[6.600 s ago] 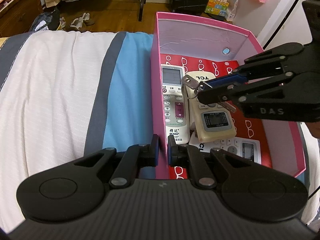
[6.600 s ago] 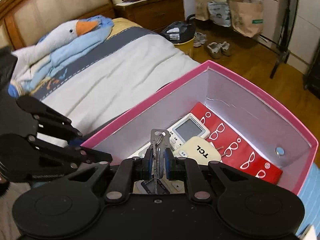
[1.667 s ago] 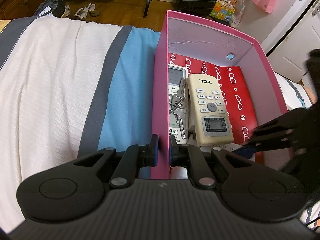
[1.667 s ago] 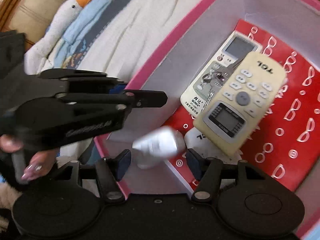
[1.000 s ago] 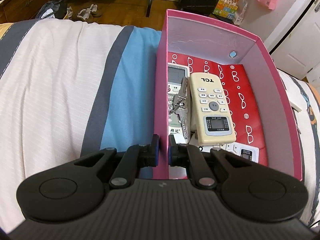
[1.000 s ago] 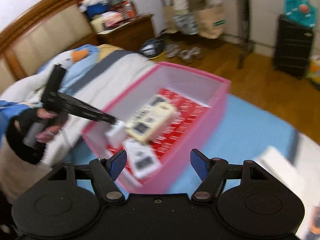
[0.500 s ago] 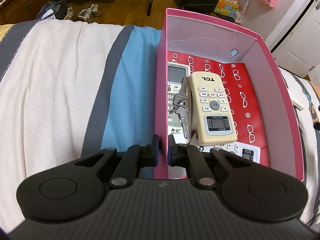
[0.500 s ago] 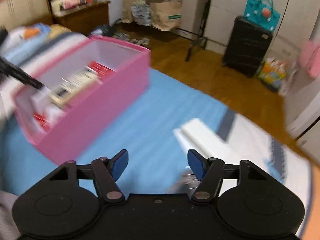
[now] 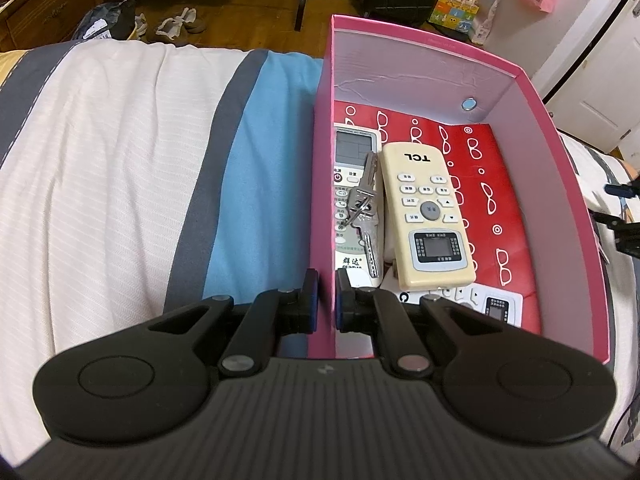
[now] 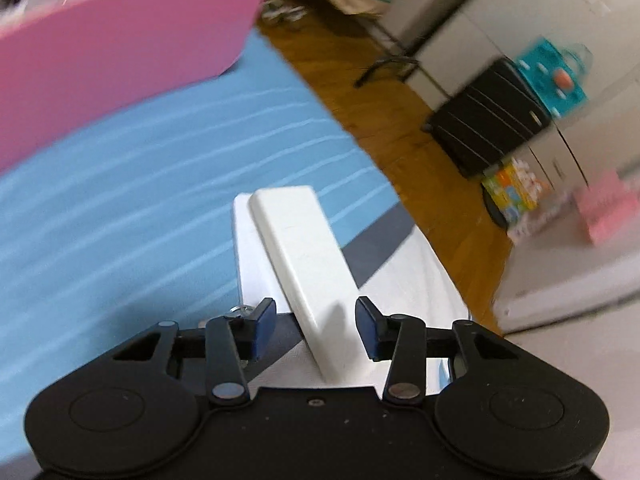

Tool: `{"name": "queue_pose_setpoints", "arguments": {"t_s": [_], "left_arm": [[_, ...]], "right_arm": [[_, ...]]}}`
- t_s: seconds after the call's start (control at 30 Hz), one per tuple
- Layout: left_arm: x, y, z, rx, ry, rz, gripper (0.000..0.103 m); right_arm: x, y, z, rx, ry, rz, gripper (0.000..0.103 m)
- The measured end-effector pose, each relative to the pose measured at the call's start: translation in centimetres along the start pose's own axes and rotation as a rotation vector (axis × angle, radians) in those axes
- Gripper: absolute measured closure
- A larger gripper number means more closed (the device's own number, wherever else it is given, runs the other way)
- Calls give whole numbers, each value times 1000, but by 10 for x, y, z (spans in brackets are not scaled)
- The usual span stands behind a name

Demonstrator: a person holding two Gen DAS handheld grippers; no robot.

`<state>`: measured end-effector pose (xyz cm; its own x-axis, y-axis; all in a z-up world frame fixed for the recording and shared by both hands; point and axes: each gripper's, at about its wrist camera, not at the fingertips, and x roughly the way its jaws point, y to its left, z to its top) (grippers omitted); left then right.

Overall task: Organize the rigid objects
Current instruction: 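Grasp the long white remote on the bed with the right gripper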

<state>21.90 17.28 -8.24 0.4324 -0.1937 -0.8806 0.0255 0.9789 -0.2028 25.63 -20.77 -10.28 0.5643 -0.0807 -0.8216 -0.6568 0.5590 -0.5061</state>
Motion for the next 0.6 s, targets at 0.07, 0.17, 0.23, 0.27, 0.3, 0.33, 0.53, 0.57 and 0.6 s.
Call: {"name": "queue_pose_setpoints", "arguments": {"t_s": [0.07, 0.17, 0.23, 0.27, 0.3, 0.33, 0.53, 0.57, 0.6], "left_arm": [[1, 0, 0, -4, 1, -2, 96], [1, 0, 1, -2, 1, -4, 96], [2, 0, 2, 2, 1, -4, 96], [2, 0, 2, 2, 2, -4, 96], [2, 0, 2, 3, 1, -4, 96], [2, 0, 2, 5, 1, -4, 96], [2, 0, 2, 5, 1, -4, 96], [3, 0, 2, 5, 1, -4, 96], [3, 0, 2, 4, 1, -5, 96]], "right_arm": [[8, 3, 3, -52, 15, -24, 55], [11, -5, 6, -58, 2, -16, 52], [14, -17, 6, 4, 5, 35, 51], [16, -23, 6, 39, 7, 61, 51], [17, -28, 6, 65, 5, 80, 51], [20, -33, 5, 95, 2, 96, 51], [43, -49, -3, 245, 28, 162, 31], [43, -50, -4, 264, 29, 170, 31], [43, -49, -6, 275, 25, 171, 32]]}}
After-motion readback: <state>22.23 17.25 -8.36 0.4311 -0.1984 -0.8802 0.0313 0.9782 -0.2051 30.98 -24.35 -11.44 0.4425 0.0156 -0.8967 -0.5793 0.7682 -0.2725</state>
